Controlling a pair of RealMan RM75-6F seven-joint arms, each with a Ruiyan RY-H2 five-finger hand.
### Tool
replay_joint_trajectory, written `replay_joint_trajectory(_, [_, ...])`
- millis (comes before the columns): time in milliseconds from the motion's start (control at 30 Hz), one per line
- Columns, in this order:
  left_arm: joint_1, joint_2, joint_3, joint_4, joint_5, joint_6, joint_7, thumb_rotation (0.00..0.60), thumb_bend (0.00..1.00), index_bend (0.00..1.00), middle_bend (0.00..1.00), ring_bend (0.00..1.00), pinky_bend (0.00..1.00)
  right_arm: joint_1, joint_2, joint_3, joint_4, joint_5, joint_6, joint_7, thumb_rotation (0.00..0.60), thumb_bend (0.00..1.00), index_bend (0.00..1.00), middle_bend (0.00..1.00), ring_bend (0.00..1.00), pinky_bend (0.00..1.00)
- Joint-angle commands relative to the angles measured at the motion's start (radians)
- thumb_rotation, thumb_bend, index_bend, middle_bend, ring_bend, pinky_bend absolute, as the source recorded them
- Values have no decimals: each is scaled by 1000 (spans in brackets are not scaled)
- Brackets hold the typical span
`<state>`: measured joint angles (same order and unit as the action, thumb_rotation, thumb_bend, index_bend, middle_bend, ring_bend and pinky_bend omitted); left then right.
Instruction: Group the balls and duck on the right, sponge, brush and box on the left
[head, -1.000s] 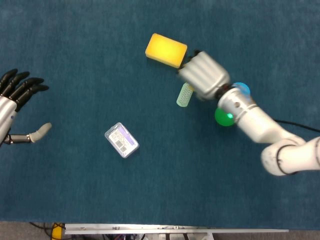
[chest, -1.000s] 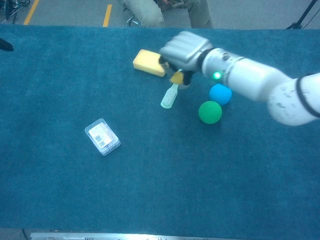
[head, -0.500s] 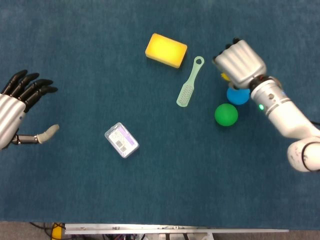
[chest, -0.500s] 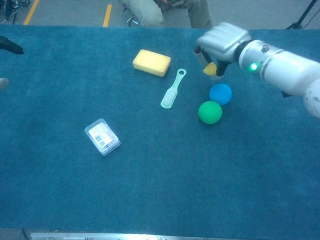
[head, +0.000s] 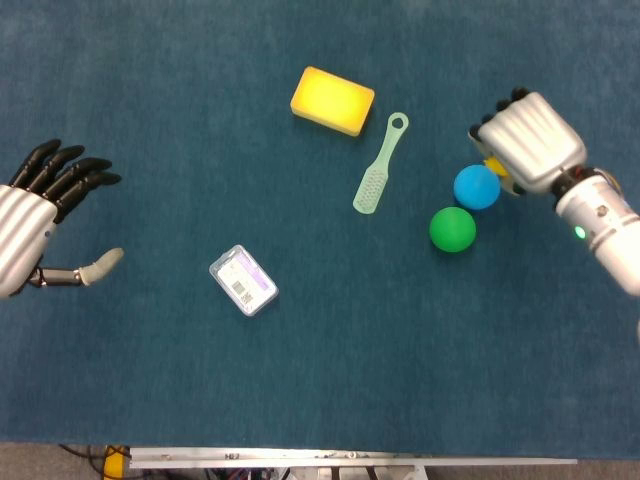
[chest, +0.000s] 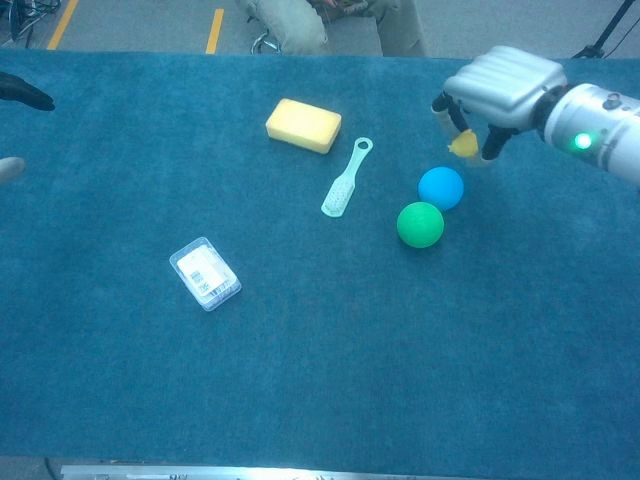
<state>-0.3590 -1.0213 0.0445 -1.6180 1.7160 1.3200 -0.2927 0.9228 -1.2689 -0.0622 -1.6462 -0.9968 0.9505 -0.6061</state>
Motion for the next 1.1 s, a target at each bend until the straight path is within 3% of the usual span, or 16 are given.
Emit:
replay_joint_trajectory(33, [-3, -4, 0, 0, 1, -4, 1, 206, 246, 188, 160, 65, 0, -38, 26, -29, -27, -66, 8, 24, 600, 182, 555, 571, 407, 317])
replay_joint_trajectory(733, [-5, -3, 5, 0, -1, -2, -1, 203, 246, 188, 159, 65, 0, -105, 39, -69, -117, -377, -20, 90, 600, 169, 555, 563, 407, 317])
replay_joint_trajectory(1100, [-15, -9, 5, -8, 1, -13, 7, 203, 246, 188, 156, 65, 0, -133, 22, -78, -96, -462, -42, 114, 600, 160, 555, 521, 400, 317])
